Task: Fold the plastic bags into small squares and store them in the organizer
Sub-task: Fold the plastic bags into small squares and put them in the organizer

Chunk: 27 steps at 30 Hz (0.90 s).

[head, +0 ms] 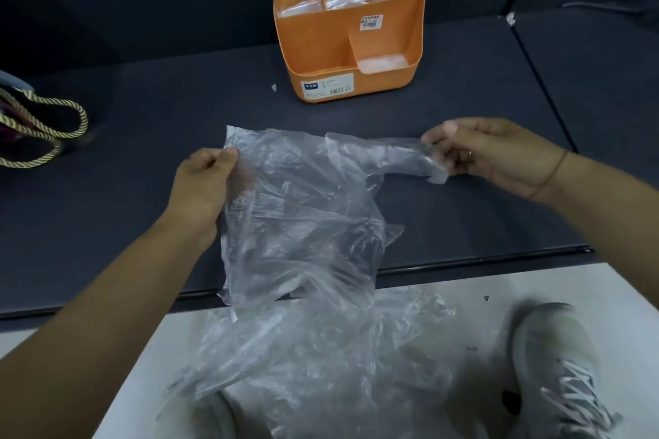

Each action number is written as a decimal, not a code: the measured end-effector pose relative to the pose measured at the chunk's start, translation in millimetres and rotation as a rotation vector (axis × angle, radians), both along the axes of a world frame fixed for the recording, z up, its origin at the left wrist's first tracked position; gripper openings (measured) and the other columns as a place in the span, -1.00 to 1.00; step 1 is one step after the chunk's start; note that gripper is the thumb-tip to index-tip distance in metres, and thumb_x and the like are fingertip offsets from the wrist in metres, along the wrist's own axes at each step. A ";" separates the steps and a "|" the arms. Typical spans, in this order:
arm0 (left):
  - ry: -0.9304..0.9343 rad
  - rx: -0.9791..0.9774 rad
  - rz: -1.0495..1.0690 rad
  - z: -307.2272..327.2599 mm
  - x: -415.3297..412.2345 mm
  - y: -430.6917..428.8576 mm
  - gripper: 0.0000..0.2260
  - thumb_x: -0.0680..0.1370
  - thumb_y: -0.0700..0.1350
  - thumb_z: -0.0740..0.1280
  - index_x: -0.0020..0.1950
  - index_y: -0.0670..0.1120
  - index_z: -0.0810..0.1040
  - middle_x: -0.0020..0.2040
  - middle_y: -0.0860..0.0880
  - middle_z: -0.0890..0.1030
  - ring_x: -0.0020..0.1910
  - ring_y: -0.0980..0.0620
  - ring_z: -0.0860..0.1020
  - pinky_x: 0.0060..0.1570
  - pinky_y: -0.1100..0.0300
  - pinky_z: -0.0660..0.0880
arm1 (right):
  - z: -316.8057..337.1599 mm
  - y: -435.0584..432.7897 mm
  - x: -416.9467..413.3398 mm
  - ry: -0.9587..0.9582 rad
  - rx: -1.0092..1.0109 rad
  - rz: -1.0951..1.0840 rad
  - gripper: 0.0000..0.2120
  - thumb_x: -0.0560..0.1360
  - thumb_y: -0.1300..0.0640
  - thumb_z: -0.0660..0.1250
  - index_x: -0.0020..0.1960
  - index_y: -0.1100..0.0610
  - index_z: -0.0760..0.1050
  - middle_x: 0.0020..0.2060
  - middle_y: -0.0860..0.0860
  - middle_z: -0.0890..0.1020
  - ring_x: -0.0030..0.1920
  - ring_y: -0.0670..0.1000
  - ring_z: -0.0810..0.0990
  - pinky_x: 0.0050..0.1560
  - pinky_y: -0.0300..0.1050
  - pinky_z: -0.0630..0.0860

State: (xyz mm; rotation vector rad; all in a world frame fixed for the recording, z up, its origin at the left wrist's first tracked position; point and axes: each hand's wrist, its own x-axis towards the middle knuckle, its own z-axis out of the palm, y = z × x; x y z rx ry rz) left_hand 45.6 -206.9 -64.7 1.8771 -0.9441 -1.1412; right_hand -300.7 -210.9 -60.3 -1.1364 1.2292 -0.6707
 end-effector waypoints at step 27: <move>0.173 -0.025 0.229 -10.6 2.9 -25.0 -0.77 0.58 -0.06 0.38 -0.29 0.00 0.55 -0.27 0.06 0.60 -0.25 0.12 0.57 -0.04 0.18 0.54 | -7.4 -0.5 5.2 0.114 -0.015 -0.510 -0.84 0.60 0.15 0.26 -0.15 0.09 0.50 -0.25 0.01 0.59 -0.27 -0.13 0.59 -0.29 -0.32 0.52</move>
